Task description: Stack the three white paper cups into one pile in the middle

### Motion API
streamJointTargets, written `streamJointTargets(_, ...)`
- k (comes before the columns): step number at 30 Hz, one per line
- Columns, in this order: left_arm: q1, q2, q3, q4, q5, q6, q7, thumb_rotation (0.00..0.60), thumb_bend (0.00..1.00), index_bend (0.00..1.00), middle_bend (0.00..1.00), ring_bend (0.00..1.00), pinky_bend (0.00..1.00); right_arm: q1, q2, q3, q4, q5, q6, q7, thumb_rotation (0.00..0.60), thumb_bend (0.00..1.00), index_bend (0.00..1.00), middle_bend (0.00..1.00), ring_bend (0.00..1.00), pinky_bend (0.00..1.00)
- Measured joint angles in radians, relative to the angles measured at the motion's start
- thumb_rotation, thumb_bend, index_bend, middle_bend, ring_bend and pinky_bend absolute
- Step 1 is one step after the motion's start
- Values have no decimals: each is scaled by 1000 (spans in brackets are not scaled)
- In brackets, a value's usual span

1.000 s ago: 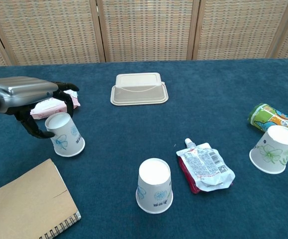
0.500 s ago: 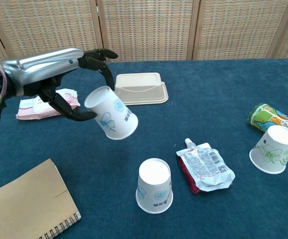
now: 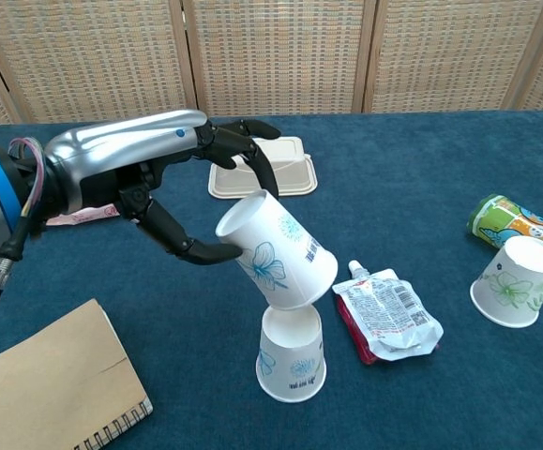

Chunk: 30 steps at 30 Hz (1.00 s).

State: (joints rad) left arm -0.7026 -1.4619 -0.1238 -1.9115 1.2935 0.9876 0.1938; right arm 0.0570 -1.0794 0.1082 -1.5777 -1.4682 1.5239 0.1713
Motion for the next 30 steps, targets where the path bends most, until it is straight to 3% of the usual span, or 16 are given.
streamJointTargets(21, -41, 76, 8, -87, -83, -40, 95, 600, 310, 427, 0, 0, 97, -1, 4, 3, 2, 8, -10, 10, 600, 0, 0, 0, 0, 0)
streamJointTargets(30, -53, 57, 14, -79, -114, -40, 109, 600, 310, 427, 0, 0, 97, -2, 3, 7, 9, 16, -12, 10, 600, 0, 0, 0, 0, 0)
